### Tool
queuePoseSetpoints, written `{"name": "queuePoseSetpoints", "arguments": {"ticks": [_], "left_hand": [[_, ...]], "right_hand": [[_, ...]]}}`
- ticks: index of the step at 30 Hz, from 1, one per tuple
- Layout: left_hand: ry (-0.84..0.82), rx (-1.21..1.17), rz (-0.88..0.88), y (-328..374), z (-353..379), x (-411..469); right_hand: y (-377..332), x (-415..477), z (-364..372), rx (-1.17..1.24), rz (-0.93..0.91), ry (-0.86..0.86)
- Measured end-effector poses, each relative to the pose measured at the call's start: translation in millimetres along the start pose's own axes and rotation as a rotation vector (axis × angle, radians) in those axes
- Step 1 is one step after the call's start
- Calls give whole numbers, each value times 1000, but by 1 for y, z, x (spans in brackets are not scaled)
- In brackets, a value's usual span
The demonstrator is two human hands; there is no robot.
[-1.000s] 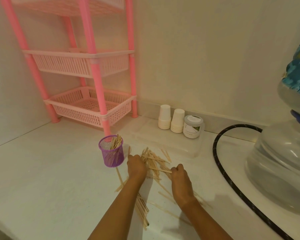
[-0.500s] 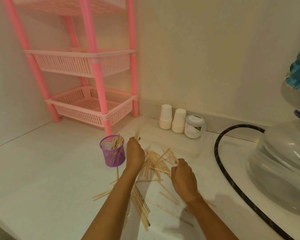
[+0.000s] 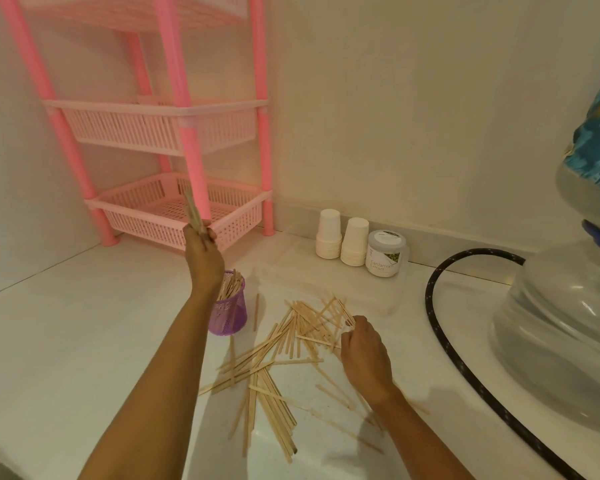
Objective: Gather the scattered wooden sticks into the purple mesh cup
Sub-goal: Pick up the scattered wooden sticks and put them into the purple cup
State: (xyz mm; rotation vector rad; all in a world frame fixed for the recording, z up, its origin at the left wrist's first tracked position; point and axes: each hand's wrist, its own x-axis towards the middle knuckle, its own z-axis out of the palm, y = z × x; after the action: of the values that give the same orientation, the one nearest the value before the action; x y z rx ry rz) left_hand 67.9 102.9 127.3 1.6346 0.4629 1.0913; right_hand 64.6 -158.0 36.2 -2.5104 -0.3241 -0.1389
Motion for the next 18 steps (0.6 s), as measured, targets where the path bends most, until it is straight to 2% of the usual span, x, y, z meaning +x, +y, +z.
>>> {"name": "queuePoseSetpoints", "arguments": {"ticks": [6, 9, 11, 14, 18], "left_hand": [[-79, 143, -122, -36, -4, -11], [-106, 189, -119, -38, -5, -17], [-95, 189, -89, -32, -4, -22], [-61, 157, 44, -19, 2, -34], [-189, 81, 145, -4, 19, -64]], "right_hand": [[-4, 3, -2, 116, -21, 21], [-5, 3, -4, 185, -42, 35], [-7, 4, -4, 230, -70, 41], [-12, 5, -6, 330, -89, 52], [-24, 10, -9, 454, -104, 58]]}}
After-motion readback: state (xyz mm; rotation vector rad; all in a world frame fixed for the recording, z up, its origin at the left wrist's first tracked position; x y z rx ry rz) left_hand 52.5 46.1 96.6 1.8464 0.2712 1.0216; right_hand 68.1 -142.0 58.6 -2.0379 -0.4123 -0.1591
